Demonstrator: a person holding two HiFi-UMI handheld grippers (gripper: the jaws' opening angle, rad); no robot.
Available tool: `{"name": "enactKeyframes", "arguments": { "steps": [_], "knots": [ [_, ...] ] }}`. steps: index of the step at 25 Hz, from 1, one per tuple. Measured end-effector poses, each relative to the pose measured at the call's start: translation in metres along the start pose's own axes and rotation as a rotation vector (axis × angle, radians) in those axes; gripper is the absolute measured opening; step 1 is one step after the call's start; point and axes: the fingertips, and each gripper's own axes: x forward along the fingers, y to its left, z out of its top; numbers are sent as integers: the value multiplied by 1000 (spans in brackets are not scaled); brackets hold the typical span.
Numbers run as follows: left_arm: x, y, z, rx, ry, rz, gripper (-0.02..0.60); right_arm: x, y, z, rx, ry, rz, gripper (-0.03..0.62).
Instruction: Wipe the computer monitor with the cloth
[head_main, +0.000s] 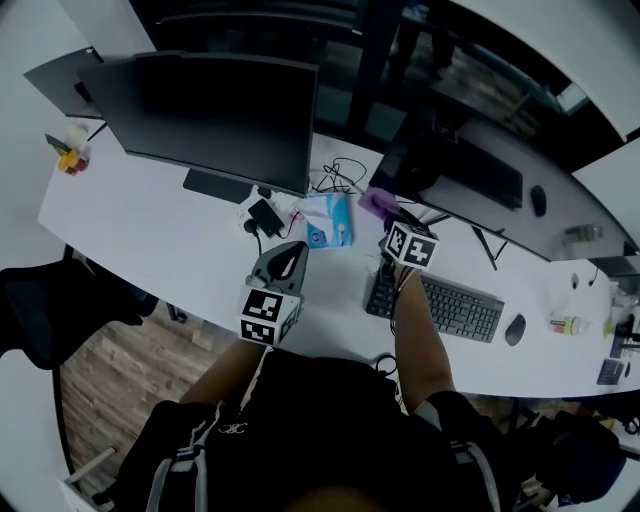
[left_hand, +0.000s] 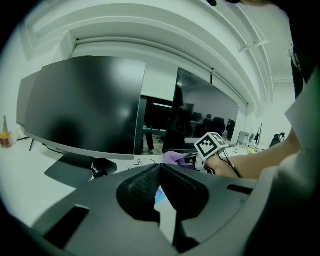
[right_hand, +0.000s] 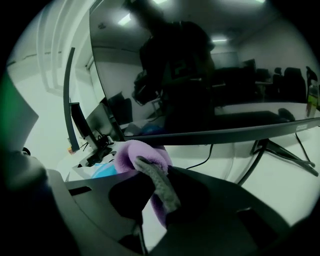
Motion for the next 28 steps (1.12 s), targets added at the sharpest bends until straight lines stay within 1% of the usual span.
{"name": "enactKeyframes", "arguments": {
  "steps": [10,20,28],
  "knots": [
    [6,-31,6,32,5,-53,14,-31,-41,3,51,-54,-73,81],
    [14,-62,18,63,-4,-86,14,-58,-84,2,110,-72,-135,81],
    [24,-96,27,87,-7,-99,14,-72,-110,6,101,-74,-156,80]
  ]
}}
